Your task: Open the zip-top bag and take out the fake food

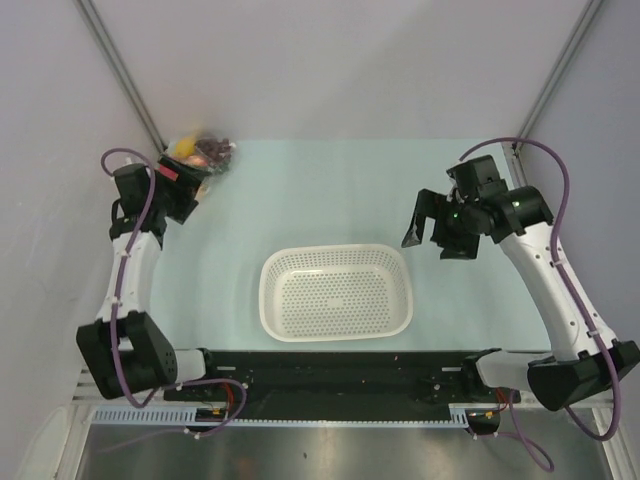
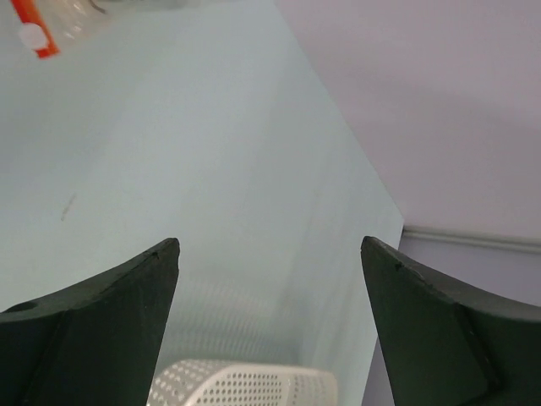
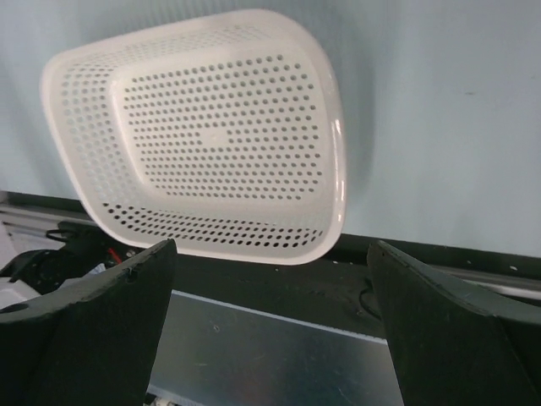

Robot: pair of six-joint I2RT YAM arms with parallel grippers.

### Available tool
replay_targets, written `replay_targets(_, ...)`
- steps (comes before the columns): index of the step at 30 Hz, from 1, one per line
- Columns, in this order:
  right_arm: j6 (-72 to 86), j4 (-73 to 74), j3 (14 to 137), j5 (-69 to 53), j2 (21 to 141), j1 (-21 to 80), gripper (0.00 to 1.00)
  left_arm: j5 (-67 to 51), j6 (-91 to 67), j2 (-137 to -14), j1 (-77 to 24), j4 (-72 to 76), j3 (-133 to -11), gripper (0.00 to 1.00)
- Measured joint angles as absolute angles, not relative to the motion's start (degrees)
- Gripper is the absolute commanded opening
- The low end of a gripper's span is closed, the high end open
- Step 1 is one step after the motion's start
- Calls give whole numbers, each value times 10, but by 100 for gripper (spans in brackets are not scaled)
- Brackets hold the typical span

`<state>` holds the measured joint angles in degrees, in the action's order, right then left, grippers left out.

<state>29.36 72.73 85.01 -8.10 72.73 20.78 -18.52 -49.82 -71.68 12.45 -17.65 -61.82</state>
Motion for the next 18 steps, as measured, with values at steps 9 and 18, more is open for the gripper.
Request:
replay_targets(9, 244, 679, 901, -170, 722, 114, 100, -208, -586, -875, 213, 14, -557, 84)
replay_targets(18, 233, 638, 939, -199, 781, 76, 100, -213, -688, -1021, 227, 234, -527, 74)
